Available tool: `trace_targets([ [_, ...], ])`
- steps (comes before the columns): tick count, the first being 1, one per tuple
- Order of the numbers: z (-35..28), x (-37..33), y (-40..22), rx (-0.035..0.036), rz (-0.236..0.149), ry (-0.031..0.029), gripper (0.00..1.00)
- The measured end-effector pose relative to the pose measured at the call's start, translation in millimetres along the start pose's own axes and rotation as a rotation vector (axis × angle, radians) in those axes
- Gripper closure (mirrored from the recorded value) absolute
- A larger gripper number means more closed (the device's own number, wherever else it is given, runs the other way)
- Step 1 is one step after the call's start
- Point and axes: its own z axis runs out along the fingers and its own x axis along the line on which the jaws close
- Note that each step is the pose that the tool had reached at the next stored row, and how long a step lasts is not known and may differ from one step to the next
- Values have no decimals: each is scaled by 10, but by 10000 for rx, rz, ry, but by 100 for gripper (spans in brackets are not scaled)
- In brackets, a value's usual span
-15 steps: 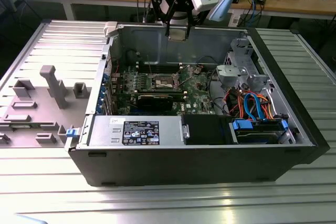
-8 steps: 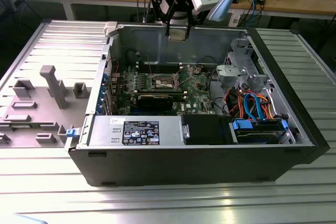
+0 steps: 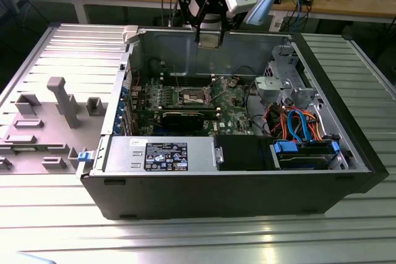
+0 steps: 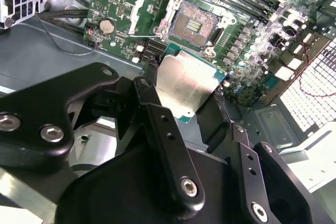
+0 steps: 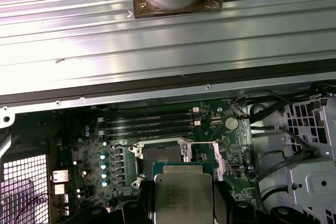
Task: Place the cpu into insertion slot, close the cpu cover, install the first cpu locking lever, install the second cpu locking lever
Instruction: 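Place the cpu into insertion slot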
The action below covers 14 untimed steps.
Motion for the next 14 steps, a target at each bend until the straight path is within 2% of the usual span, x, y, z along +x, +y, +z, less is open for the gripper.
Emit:
trace_targets([
  [11, 0, 0, -5, 0, 17, -1, 45],
  [14, 1, -1, -5, -4, 204, -18, 45],
])
